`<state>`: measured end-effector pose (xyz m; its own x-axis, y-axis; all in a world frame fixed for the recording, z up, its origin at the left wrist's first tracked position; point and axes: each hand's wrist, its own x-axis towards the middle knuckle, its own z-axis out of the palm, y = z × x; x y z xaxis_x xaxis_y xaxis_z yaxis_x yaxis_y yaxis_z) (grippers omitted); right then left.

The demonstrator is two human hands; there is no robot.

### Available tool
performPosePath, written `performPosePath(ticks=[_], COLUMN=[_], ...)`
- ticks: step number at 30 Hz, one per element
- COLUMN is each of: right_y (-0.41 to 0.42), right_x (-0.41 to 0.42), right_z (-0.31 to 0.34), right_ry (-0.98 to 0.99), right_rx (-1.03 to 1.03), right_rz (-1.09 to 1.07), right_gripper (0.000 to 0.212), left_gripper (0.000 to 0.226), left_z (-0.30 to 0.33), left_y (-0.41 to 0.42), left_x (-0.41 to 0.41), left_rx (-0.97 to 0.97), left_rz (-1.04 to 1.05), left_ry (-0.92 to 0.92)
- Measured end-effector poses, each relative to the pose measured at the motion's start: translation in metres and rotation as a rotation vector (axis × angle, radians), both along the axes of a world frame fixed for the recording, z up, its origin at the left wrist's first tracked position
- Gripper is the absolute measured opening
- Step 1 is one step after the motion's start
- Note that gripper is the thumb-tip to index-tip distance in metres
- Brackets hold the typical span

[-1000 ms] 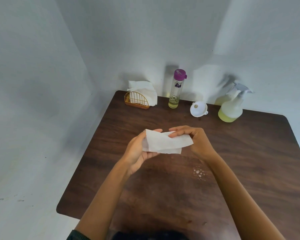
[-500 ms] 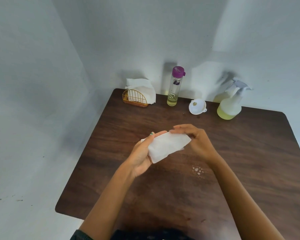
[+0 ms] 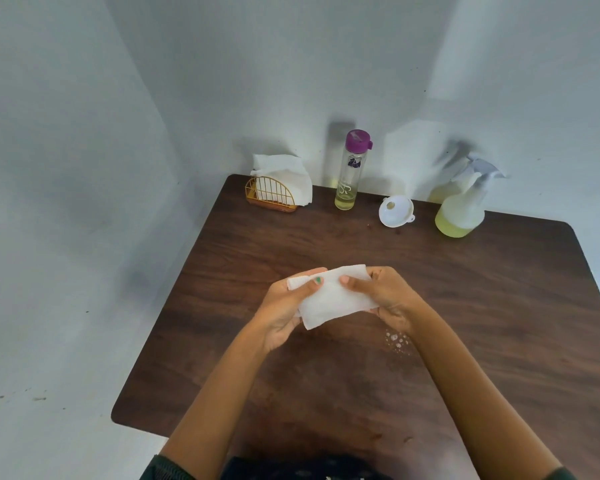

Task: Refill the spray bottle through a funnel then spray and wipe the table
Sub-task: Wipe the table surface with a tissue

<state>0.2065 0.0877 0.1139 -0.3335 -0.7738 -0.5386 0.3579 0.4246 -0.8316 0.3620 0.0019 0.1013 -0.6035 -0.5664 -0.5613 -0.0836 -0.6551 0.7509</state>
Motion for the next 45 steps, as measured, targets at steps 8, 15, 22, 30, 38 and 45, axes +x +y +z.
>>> performPosePath(ticks=[8,15,22,30,38,45], right_y=[-0.006,-0.004,0.006,0.000,-0.060,-0.135], right_x=[0.051,0.079,0.068,0.031,-0.054,-0.003], right_z=[-0.014,-0.048,-0.070,-0.103,-0.124,-0.153], right_ry=[1.082,1.379,1.447,1.061,1.125,1.296], right_rx=[-0.127,-0.237,-0.280,-0.152,0.397,0.352], right_rz=[0.108,0.252,0.349,0.207,0.053,0.369], right_gripper=[0.019,0.048,0.046,0.039,0.048,0.059], left_gripper=[0.010,0.031,0.046,0.051,0.057,0.053], left_z=[-0.018,-0.018,-0.030,-0.052,-0.116,-0.127], left_y=[0.017,0.010,0.004,0.009,-0.003,0.004], left_x=[-0.008,-0.010,-0.003,0.013,0.079,0.095], left_rx=[-0.278,0.249,0.268,0.068,-0.452,-0.497], left_rz=[0.161,0.251,0.093,0.068,0.169,0.265], left_ry=[-0.302,0.000,-0.116,-0.246,-0.886,-0.779])
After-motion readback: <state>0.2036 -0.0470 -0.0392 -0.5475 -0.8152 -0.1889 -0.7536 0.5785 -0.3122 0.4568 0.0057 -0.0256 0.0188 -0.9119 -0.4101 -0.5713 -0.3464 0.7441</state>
